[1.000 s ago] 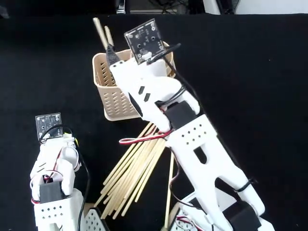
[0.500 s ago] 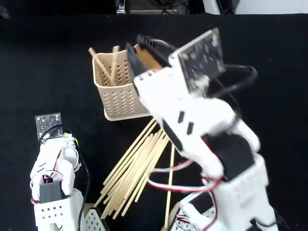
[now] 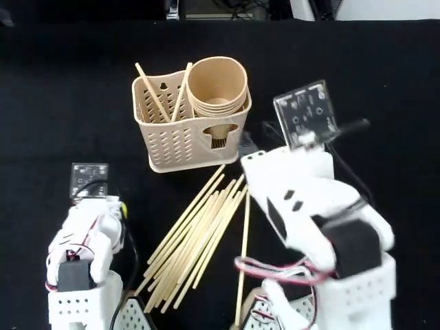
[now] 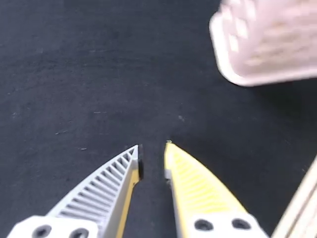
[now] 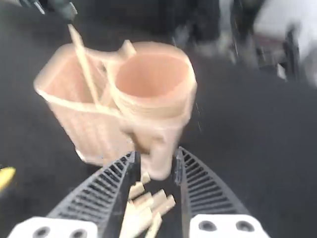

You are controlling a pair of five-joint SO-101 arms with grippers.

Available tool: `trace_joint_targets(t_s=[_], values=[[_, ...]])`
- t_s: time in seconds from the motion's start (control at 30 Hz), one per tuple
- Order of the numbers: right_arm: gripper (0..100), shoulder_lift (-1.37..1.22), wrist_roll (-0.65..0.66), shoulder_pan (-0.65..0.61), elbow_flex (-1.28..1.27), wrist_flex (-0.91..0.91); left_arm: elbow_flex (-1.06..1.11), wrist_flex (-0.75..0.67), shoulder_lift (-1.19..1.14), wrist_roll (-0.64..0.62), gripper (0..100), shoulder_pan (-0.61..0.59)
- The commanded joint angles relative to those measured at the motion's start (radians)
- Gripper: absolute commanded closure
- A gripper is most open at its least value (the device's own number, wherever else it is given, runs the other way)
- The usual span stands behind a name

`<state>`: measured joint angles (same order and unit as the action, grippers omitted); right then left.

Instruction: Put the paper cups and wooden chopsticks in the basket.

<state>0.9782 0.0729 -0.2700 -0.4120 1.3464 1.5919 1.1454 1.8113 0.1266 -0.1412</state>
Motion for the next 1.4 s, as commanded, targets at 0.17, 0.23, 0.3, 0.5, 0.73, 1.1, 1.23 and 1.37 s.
trace_joint_targets(t_s=[0.17,0.23,0.3,0.5,0.73,1.1,1.23,1.37], values=[[87.4,0.007,0.129,0.288,-0.34,-0.098,-0.081,0.044,0.005,0.172,88,0.035],[87.4,0.007,0.143,0.315,-0.444,-0.167,-0.094,0.044,-0.011,0.195,88,0.022],[87.4,0.012,0.141,0.322,-0.552,-0.245,-0.153,0.044,-0.057,0.198,88,-0.012],[87.4,0.012,0.133,0.315,-0.839,-0.52,-0.519,0.072,-0.358,0.219,88,-0.096],[87.4,0.012,0.043,0.322,-1.001,-0.717,-0.832,0.342,-0.865,0.227,88,0.145],[87.4,0.012,0.046,0.318,-1.064,-0.801,-0.98,0.318,-1.327,0.209,84,0.449],[87.4,0.012,0.048,0.322,-1.066,-0.801,-0.977,0.299,-1.393,0.196,73,0.503],[87.4,0.012,0.044,0.35,-1.059,-0.795,-0.966,0.227,-1.43,0.19,74,0.556]])
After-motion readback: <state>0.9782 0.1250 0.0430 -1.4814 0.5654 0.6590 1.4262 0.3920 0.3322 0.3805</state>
